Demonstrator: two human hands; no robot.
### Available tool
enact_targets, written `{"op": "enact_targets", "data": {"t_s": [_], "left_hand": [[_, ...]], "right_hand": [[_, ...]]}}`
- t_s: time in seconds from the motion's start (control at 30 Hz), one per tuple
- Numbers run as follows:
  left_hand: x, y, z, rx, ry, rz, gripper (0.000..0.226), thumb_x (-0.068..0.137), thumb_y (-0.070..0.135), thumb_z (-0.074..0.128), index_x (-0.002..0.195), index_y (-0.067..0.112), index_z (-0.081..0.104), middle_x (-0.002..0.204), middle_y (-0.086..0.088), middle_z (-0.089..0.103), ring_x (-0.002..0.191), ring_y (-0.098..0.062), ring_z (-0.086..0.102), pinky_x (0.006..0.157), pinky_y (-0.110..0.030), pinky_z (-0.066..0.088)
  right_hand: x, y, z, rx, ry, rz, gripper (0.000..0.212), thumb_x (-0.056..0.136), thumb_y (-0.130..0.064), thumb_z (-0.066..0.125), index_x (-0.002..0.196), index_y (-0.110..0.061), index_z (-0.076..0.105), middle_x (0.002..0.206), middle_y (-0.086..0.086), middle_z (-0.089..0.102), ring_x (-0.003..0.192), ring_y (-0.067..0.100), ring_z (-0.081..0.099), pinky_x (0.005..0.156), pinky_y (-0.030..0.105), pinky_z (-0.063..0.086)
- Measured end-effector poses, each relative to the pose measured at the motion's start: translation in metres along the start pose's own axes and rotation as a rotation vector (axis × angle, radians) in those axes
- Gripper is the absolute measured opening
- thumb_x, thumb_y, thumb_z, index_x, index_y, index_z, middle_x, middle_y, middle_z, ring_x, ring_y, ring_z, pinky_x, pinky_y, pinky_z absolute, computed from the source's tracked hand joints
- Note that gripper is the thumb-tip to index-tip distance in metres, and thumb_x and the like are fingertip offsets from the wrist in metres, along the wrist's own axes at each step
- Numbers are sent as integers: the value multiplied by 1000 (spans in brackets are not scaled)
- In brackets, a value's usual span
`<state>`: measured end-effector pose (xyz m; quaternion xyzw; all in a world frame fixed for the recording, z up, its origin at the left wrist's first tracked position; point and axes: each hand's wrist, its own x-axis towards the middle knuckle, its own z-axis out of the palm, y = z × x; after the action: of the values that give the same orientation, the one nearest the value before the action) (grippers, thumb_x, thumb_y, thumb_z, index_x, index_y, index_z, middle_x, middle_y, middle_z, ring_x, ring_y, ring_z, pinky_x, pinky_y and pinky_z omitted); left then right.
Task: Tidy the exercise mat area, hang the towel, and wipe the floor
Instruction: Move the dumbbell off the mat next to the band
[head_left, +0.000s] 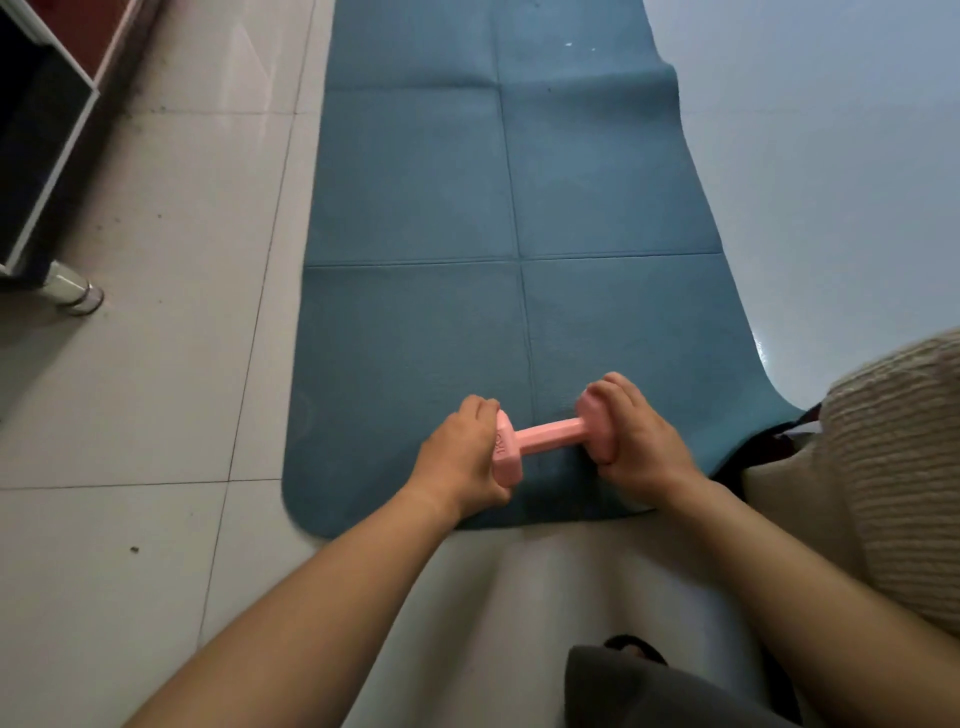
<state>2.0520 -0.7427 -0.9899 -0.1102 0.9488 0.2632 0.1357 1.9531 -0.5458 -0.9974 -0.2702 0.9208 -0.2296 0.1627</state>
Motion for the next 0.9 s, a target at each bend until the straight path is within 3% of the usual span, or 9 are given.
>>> {"op": "enact_targets", "data": {"t_s": [0.2, 0.4, 0.63, 0.8, 0.9], "left_hand": [[-18, -27, -30, 111, -34, 13, 63, 56, 39, 75, 108, 18, 46, 108, 0, 46, 91, -23, 53, 67, -31, 44], [-83, -99, -92, 150, 40, -90, 62, 53, 43, 74, 103, 19, 47, 97, 2, 45, 79, -19, 53, 64, -26, 41], [-214, -200, -160, 33, 233, -326, 70, 50, 41, 78, 108, 23, 43, 101, 7, 41, 79, -14, 50, 64, -22, 41], [-301, -271, -157, -26, 240, -426, 69, 53, 43, 77, 113, 32, 45, 104, 11, 38, 85, -10, 50, 69, -23, 46], [-335, -309, -138, -72, 225, -495, 67, 54, 41, 77, 113, 33, 46, 103, 11, 37, 85, -10, 50, 69, -21, 44]], "right_hand": [[3, -32, 6, 25, -62, -124, 36, 73, -21, 65, 103, -20, 47, 108, -1, 48, 92, 29, 56, 77, 45, 50], [37, -130, 34, -75, -212, -371, 50, 67, -29, 68, 111, -13, 49, 114, 3, 50, 99, 25, 57, 84, 37, 50], [53, -315, 61, -176, -351, -709, 26, 70, -28, 56, 94, -23, 49, 100, -7, 44, 78, 17, 56, 70, 32, 52], [28, -406, 123, -245, -465, -782, 27, 70, -26, 55, 95, -23, 45, 105, -9, 39, 75, 19, 58, 67, 35, 54], [14, -428, 188, -316, -466, -843, 18, 71, -22, 49, 89, -22, 46, 98, -9, 42, 90, 16, 53, 66, 33, 53]]}}
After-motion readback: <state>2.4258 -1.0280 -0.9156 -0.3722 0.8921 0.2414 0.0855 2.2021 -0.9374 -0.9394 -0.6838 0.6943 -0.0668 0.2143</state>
